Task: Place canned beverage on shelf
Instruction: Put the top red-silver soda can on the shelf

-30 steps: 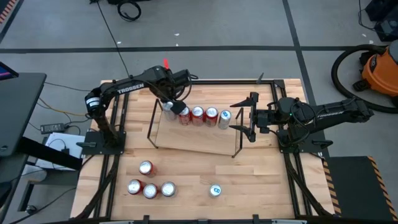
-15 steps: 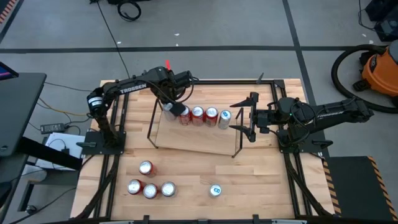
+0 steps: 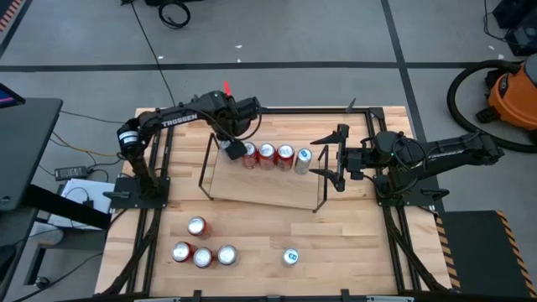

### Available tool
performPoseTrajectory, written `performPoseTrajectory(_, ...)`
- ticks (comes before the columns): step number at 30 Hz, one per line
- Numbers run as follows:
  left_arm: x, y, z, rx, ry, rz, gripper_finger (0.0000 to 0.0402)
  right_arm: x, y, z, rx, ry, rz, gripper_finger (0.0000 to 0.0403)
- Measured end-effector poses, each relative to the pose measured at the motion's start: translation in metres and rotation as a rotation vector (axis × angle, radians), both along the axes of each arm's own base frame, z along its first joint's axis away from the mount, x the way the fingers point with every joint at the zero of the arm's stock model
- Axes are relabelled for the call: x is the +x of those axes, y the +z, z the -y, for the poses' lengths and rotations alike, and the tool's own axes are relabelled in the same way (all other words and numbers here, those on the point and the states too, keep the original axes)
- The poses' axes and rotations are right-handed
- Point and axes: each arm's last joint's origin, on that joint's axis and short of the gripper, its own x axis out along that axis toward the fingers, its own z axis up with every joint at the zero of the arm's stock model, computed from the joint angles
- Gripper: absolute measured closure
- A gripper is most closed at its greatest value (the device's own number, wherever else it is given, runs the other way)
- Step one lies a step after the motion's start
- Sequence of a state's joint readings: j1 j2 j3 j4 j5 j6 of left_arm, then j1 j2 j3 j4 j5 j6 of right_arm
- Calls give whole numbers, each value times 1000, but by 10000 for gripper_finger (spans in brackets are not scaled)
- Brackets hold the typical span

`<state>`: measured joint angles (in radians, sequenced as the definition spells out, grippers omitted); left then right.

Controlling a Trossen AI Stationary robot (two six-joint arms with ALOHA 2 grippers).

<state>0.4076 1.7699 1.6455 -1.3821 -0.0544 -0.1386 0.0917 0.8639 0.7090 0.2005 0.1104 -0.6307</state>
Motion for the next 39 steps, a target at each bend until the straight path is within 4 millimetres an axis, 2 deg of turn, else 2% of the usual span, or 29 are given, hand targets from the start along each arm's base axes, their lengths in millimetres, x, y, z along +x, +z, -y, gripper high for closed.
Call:
performPoseTrajectory(17, 9, 0, 25, 18, -439, -35, 95, 0, 0, 0, 0, 0, 0, 34)
performPoseTrajectory(28, 4, -1, 28, 7, -455, -106, 87, 0, 0, 0, 0, 0, 0, 34)
performPoseTrajectory(39, 5, 0, 27, 34, -446, -104, 86, 0, 0, 0, 0, 0, 0, 34)
